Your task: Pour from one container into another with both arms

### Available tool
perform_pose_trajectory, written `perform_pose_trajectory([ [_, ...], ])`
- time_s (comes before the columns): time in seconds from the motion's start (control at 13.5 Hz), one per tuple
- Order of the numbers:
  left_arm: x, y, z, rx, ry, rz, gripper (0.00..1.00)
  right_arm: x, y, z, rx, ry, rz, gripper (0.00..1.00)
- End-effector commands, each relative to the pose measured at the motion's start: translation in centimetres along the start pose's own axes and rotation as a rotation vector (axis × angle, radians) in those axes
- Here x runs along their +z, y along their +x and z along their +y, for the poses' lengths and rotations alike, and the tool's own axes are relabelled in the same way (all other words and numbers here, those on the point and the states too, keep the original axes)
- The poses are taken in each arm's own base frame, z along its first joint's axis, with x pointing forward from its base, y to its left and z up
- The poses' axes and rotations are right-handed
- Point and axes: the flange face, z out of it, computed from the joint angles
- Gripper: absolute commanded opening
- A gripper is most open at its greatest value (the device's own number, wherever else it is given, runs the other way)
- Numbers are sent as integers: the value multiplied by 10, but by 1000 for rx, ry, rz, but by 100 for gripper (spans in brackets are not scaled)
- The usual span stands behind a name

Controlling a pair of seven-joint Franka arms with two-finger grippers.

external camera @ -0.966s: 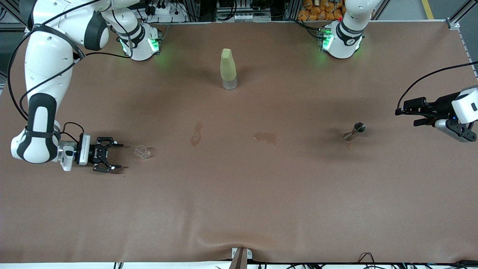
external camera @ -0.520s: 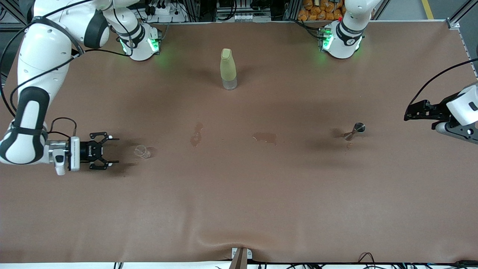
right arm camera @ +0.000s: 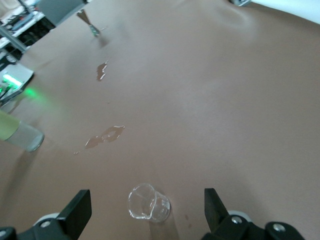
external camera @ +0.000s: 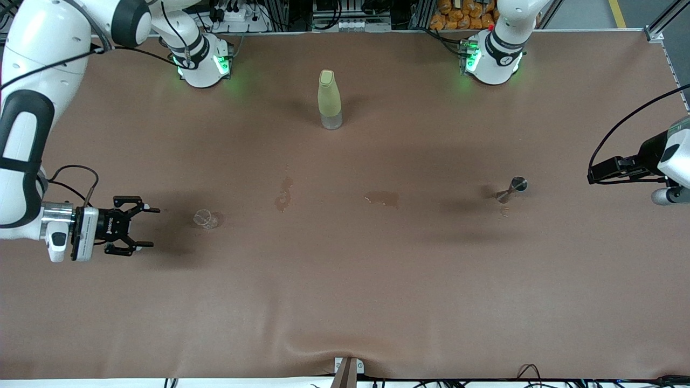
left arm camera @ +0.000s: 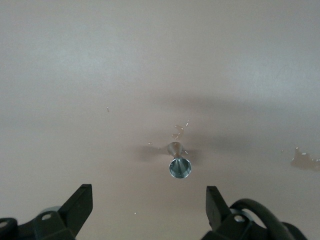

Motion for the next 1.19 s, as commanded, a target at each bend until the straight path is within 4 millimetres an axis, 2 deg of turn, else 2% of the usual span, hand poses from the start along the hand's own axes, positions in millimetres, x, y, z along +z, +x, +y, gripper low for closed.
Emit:
perform_pose_trajectory([
  [0.0, -22, 1, 2, -31, 21, 34, 100, -9, 17, -19, 55, -35, -6, 100],
  [0.22, -45, 2, 3, -100, 4, 78, 100, -13, 29, -28, 100, -103, -15, 100],
  [0.37, -45, 2, 5, -122, 5, 80, 100, -10, 39, -33, 134, -122, -18, 100],
  [0.52, -44, 3, 26, -83, 6, 91, 100, -9, 46, -37, 183, -123, -14, 100],
  [0.74, -56, 6, 18, -102, 39, 124, 100, -20, 64, -52, 337, -137, -27, 100],
  [1.11, -50, 4, 48, -195, 21, 115, 100, -31, 94, -77, 507, -165, -70, 100],
])
